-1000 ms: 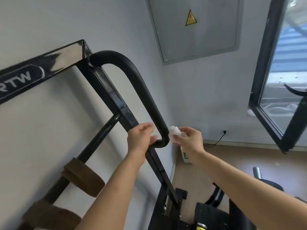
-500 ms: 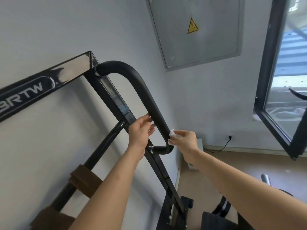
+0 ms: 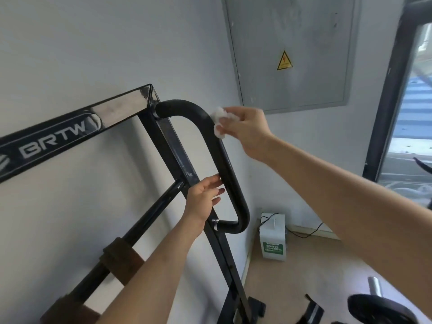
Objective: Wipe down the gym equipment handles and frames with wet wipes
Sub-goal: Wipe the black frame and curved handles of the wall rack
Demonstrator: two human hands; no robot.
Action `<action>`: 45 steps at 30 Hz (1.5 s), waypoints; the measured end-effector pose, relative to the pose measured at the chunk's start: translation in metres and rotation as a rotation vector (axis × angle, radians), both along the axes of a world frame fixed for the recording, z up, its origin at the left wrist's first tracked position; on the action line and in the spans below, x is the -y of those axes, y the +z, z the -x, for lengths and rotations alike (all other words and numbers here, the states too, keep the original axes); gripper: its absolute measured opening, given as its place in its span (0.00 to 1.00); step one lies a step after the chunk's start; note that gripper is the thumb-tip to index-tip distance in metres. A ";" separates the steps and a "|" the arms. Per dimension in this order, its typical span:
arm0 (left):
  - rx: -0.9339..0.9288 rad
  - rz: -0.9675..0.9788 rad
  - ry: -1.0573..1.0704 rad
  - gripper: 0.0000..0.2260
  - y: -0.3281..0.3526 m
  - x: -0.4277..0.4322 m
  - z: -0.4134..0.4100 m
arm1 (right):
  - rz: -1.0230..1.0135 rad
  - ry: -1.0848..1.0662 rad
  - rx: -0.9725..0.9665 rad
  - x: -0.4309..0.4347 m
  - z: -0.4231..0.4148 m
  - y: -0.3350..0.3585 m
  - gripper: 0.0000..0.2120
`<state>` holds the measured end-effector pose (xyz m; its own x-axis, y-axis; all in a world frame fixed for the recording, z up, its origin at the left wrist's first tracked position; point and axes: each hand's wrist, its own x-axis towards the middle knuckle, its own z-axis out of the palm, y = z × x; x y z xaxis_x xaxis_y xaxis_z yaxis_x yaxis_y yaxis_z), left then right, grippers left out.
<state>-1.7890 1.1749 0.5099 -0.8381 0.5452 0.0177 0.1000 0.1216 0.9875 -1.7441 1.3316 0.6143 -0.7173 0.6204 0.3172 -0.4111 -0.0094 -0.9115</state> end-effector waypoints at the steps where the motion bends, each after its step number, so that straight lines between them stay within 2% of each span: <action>1: 0.001 -0.006 0.007 0.18 0.001 0.000 0.000 | 0.016 -0.009 -0.003 -0.006 0.001 0.008 0.13; 3: -0.025 -0.042 0.053 0.16 0.004 -0.001 0.000 | -0.024 -0.038 0.017 -0.014 -0.001 0.013 0.17; 6: -0.108 -0.178 0.155 0.15 0.015 -0.005 0.001 | -0.277 -0.074 0.047 -0.009 -0.004 0.001 0.15; 9: -0.088 -0.333 0.155 0.17 0.034 -0.012 0.003 | -0.535 -0.174 0.034 -0.003 -0.004 -0.027 0.13; 12: -0.115 -0.347 0.128 0.15 0.046 -0.017 0.005 | -0.661 -0.260 0.077 -0.001 -0.010 -0.060 0.14; 16: -0.124 -0.304 0.105 0.18 0.041 -0.014 0.007 | -0.644 -0.304 0.238 0.001 -0.017 -0.126 0.11; 21: -0.117 -0.261 0.084 0.19 0.037 -0.011 0.009 | -0.394 -0.236 0.308 0.004 -0.018 -0.166 0.14; 23: -0.128 -0.252 0.072 0.20 0.037 -0.011 0.010 | -0.406 -0.202 0.374 0.000 -0.018 -0.170 0.11; 24: -0.133 -0.248 0.068 0.21 0.036 -0.011 0.011 | -0.444 -0.185 0.451 -0.002 -0.020 -0.174 0.05; 25: -0.138 -0.244 0.064 0.21 0.035 -0.011 0.011 | -0.494 -0.168 0.533 -0.005 -0.023 -0.181 0.05; 27: -0.147 -0.237 0.056 0.22 0.032 -0.010 0.010 | -0.519 -0.129 0.690 -0.006 -0.029 -0.197 0.16; 29: -0.154 -0.221 0.046 0.22 0.029 -0.009 0.008 | -0.458 -0.093 0.754 -0.005 -0.037 -0.205 0.21; 31: -0.154 -0.199 0.035 0.22 0.024 -0.005 0.005 | -0.358 -0.064 0.694 -0.002 -0.041 -0.197 0.18; 33: -0.161 -0.164 0.032 0.20 0.016 0.000 0.001 | -0.275 -0.060 0.527 0.005 -0.045 -0.172 0.08; 37: -0.271 -0.178 0.080 0.09 0.013 0.003 -0.009 | -0.300 0.045 0.167 0.023 -0.046 -0.100 0.13; 40: -0.322 -0.277 0.079 0.10 0.038 0.002 -0.015 | -0.405 0.108 0.107 0.021 -0.042 -0.065 0.15; 42: -0.257 -0.319 -0.011 0.13 0.056 0.004 -0.015 | -0.472 0.163 0.113 0.017 -0.040 -0.048 0.17; 45: -0.227 -0.325 -0.045 0.13 0.072 0.010 -0.010 | -0.528 0.194 0.076 0.018 -0.039 -0.024 0.13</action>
<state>-1.7786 1.1649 0.5817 -0.7686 0.5168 0.3771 0.3182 -0.2027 0.9261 -1.7054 1.3133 0.5899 -0.8353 0.2457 0.4918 -0.3806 0.3871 -0.8398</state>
